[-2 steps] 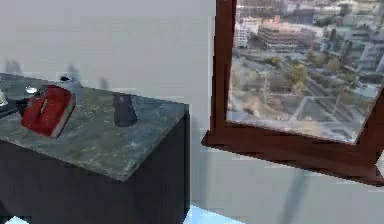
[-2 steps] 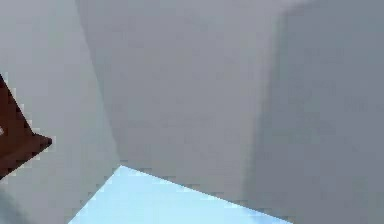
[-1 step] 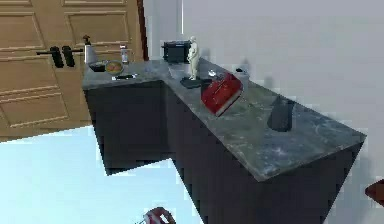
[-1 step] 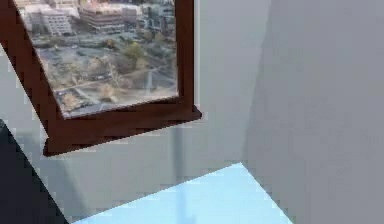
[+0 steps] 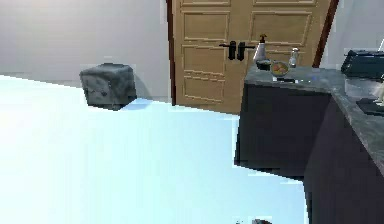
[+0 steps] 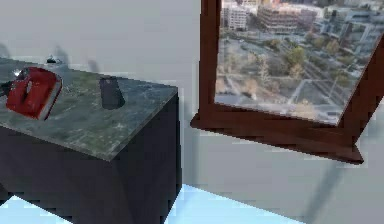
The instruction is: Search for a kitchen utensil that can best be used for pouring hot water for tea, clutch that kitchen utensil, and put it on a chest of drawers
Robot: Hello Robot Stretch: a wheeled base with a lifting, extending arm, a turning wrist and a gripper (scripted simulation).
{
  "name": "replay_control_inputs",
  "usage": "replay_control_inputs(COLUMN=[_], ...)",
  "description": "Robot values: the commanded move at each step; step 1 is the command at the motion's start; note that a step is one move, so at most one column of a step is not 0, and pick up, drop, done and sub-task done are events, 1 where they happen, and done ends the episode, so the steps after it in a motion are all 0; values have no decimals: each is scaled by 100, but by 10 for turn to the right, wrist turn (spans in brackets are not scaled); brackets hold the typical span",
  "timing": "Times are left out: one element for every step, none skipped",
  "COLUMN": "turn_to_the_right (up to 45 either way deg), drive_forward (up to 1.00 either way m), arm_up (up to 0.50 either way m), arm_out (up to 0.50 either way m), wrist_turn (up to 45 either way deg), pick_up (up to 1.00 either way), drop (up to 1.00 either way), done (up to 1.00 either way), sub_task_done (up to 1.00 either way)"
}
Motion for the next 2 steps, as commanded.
replay_control_inputs(turn_to_the_right=[-180,450], drive_forward=[0,0], arm_up=[0,0], arm_out=[0,0], wrist_turn=[0,0], pick_up=[0,0], drop=[0,0], done=[0,0], sub_task_done=[0,0])
